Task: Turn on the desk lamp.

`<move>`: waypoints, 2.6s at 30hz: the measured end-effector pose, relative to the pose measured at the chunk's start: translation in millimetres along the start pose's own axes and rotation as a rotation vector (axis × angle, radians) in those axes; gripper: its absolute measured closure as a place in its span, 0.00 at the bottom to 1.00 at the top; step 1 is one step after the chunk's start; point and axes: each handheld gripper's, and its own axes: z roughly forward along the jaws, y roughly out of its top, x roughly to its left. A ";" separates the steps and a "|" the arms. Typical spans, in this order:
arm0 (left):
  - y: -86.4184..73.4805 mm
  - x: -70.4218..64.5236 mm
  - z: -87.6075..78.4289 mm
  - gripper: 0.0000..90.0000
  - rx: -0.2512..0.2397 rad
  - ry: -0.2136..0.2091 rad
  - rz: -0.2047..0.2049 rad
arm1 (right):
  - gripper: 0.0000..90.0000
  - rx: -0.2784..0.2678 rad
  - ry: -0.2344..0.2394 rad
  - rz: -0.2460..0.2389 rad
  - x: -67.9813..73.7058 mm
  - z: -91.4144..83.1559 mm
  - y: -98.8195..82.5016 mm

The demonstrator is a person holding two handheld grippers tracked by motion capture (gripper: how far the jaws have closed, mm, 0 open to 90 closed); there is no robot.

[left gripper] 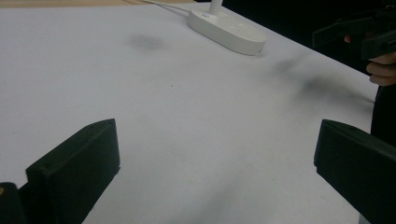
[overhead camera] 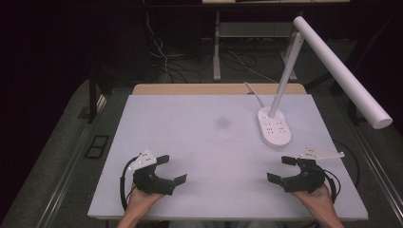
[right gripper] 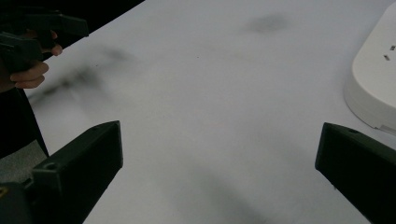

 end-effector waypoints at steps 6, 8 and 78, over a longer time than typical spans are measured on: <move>-0.4 -0.3 -0.2 0.00 0.005 -0.004 0.003 | 0.01 0.008 0.005 0.000 -0.8 0.4 -0.1; -0.7 -0.3 0.1 0.00 0.007 -0.005 0.002 | 0.01 0.011 0.005 0.001 -1.1 0.3 -0.1; -2.0 0.0 -4.4 0.00 -0.003 0.014 -0.012 | 0.01 0.079 -0.015 -0.036 -29.8 -13.7 64.4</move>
